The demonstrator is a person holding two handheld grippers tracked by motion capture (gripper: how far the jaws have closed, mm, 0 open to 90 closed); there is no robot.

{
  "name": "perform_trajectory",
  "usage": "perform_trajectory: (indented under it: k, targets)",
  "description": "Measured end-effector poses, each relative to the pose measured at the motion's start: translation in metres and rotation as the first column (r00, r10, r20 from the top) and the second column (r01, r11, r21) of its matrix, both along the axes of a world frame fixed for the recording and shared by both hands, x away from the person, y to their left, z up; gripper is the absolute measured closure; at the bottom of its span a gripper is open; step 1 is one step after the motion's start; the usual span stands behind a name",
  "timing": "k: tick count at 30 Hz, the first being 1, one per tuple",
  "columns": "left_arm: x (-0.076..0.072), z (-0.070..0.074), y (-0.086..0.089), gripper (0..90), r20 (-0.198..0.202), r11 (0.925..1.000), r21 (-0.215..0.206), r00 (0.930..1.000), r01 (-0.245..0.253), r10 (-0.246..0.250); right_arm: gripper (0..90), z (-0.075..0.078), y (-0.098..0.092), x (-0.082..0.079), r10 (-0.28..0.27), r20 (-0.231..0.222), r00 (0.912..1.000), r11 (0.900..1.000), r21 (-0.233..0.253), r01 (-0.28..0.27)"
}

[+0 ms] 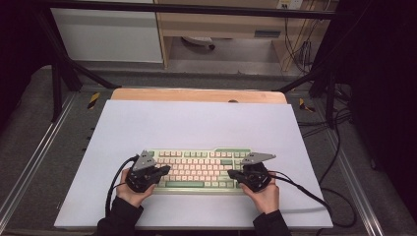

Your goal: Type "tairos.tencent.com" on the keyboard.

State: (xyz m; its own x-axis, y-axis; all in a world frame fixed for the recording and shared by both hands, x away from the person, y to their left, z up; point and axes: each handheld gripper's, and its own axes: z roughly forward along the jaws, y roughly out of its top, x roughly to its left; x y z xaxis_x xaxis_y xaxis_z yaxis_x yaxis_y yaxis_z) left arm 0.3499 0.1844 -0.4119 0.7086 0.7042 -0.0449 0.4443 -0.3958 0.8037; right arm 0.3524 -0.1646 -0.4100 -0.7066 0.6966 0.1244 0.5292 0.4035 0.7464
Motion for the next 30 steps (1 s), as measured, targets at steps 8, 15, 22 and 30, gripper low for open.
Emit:
perform_trajectory:
  k: [8, 15, 22, 30]
  targets:
    - [0.006, 0.005, -0.01, 90.0, 0.008, 1.0, -0.005, 1.0, 0.003, -0.003, 90.0, -0.001, 0.0, 0.0, 0.001, -0.001, 1.0, 1.0, 0.0, -0.001]
    - [0.012, 0.003, -0.023, 90.0, 0.002, 1.0, 0.001, 1.0, 0.008, -0.008, 90.0, -0.001, 0.0, 0.0, 0.002, 0.0, 1.0, 1.0, 0.001, -0.002]
    - [0.019, -0.002, -0.034, 90.0, -0.004, 0.9998, 0.02, 1.0, 0.002, -0.002, 90.0, -0.002, 0.001, 0.0, 0.002, -0.003, 1.0, 1.0, 0.004, -0.002]
    - [0.025, -0.01, -0.037, 90.0, -0.012, 0.999, 0.042, 0.9998, -0.014, 0.015, 90.0, -0.002, 0.001, 0.0, 0.003, -0.003, 1.0, 1.0, 0.004, -0.003]
